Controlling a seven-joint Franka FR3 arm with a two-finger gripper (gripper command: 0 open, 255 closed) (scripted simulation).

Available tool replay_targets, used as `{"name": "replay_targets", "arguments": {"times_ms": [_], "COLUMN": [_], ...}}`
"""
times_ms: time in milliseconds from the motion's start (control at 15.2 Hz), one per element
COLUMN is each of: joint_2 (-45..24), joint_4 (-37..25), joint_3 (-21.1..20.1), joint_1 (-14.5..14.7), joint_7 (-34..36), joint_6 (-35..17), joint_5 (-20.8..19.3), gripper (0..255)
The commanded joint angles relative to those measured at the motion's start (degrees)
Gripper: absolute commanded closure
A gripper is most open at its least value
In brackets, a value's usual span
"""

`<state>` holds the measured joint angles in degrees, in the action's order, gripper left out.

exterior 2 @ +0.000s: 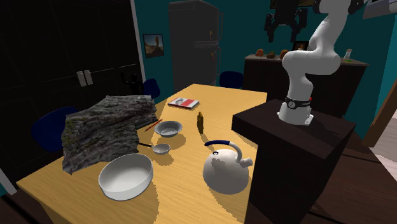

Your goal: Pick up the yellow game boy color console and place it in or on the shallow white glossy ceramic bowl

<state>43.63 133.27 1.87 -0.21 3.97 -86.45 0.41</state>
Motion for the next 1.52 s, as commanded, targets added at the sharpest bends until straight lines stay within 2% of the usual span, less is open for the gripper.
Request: {"name": "replay_targets", "arguments": {"times_ms": [0, 396, 726, 1122, 1452], "joint_2": [0.0, 1.3, -0.7, -7.3, -16.2], "joint_4": [0.0, 8.6, 13.4, 16.2, 15.7], "joint_3": [0.0, 6.7, 13.0, 21.2, 28.5], "joint_1": [0.0, -0.5, -1.3, -1.8, -0.8], "joint_7": [0.0, -11.6, -21.1, -32.4, -42.2], "joint_6": [0.0, -7.6, -15.0, -25.4, -35.0], "joint_5": [0.0, -5.7, -10.8, -16.0, -18.3], "gripper": [0, 0, 0, 0, 0]}}
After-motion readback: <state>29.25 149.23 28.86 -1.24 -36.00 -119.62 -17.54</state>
